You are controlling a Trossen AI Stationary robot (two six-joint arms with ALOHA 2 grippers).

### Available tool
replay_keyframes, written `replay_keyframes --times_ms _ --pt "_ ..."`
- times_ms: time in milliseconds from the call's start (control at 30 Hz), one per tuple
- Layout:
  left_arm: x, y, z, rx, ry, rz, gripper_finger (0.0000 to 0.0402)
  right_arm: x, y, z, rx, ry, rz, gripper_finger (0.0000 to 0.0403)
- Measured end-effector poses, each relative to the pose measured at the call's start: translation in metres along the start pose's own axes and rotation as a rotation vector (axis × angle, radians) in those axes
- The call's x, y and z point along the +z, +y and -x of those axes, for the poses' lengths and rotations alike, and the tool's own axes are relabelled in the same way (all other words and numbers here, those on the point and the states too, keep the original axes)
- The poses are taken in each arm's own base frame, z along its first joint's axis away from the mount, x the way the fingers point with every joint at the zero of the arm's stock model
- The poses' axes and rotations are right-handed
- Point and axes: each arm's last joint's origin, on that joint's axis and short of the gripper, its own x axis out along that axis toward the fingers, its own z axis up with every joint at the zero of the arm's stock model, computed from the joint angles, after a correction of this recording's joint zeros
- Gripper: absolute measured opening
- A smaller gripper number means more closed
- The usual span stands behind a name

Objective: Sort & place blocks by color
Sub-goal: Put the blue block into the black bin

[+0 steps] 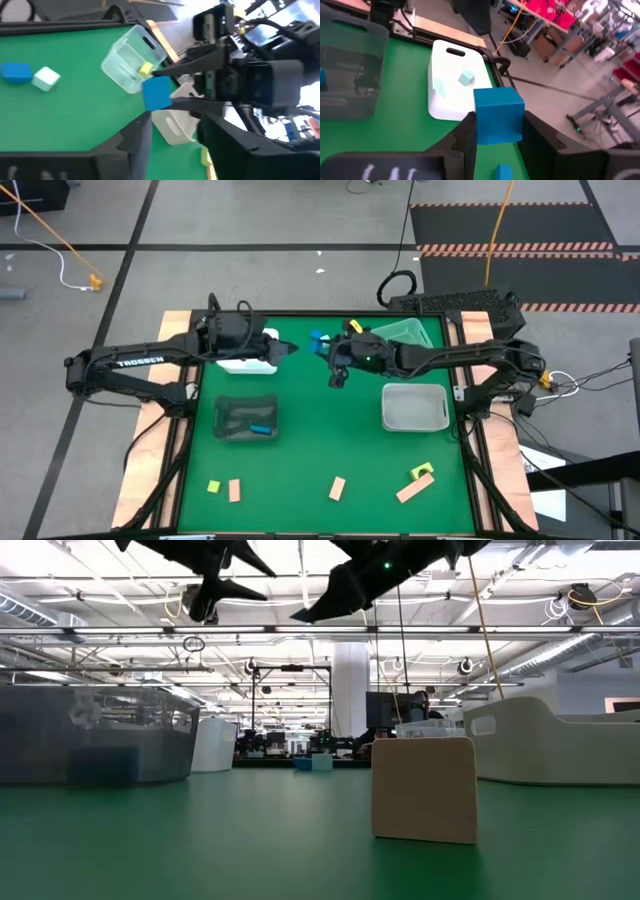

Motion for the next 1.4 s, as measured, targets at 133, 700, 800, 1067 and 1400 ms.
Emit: replay_keyframes --times_ms 133,700,800,1067,1400 --pt "-0.004 -0.004 0.000 0.017 -0.025 0.017 0.0225 0.006 0.005 0.002 0.004 -0.048 0.041 0.0104" --pt "-0.027 -0.020 -0.047 -0.086 -0.052 0.043 0.0245 0.020 0.011 0.007 -0.012 -0.162 0.067 0.0104" --pt "-0.027 -0.020 -0.052 -0.099 -0.067 0.046 0.0218 0.020 0.014 0.008 -0.002 -0.155 0.076 0.0104" --pt "-0.026 -0.019 -0.052 -0.080 -0.085 0.070 0.0093 0.021 0.015 0.009 -0.002 -0.152 0.116 0.0104" --pt "-0.027 -0.018 -0.053 -0.066 -0.080 0.042 0.0078 0.019 0.016 0.009 0.021 -0.132 -0.054 0.0197"
